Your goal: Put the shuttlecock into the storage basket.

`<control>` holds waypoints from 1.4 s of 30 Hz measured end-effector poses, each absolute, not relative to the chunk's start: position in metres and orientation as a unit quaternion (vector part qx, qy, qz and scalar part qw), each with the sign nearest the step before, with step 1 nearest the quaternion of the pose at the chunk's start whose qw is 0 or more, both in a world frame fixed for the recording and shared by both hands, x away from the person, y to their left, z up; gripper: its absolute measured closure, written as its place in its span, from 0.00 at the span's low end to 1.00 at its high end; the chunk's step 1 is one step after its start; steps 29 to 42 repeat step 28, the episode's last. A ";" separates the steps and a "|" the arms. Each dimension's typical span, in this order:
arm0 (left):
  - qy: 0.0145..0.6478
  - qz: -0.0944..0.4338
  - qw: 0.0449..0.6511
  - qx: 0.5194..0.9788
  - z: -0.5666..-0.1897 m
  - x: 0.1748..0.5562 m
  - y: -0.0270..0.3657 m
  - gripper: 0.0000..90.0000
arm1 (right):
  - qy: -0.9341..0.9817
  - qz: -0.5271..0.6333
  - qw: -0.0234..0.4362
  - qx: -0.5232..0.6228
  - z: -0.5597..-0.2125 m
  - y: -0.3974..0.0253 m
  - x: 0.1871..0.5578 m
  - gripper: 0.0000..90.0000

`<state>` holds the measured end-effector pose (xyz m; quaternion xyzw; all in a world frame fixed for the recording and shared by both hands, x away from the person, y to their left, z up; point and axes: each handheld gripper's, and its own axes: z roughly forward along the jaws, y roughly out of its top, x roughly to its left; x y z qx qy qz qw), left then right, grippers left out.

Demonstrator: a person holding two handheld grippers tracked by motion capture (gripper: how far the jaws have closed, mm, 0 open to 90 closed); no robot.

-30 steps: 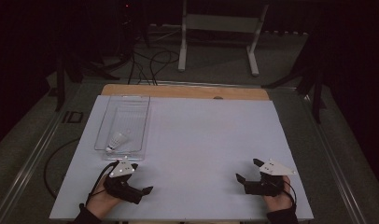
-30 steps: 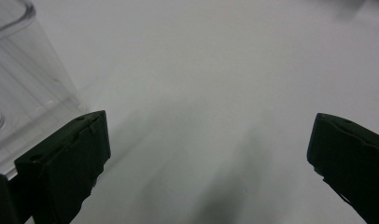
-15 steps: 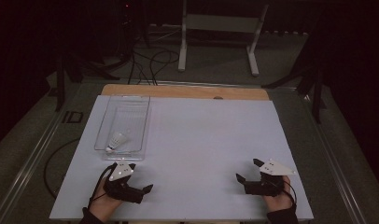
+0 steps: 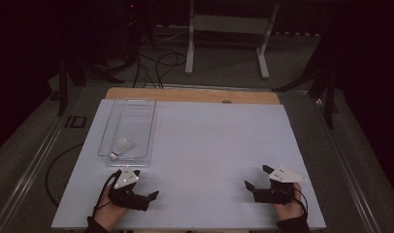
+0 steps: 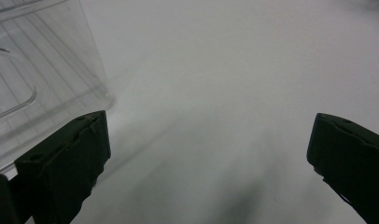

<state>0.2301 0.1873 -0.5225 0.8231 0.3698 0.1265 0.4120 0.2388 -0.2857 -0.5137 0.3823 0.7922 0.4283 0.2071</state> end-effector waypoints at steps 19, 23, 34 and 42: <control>0.378 0.143 0.435 0.804 -0.521 0.230 0.192 0.00 | 0.793 0.427 0.205 0.382 -0.514 -0.286 0.239 0.11; 0.374 0.149 0.429 0.809 -0.522 0.229 0.191 0.00 | 0.793 0.427 0.204 0.383 -0.515 -0.285 0.239 0.11; 0.373 0.156 0.429 0.807 -0.522 0.228 0.190 0.00 | 0.794 0.427 0.205 0.381 -0.515 -0.285 0.239 0.11; 0.373 0.156 0.429 0.807 -0.522 0.228 0.190 0.00 | 0.794 0.427 0.205 0.381 -0.515 -0.285 0.239 0.11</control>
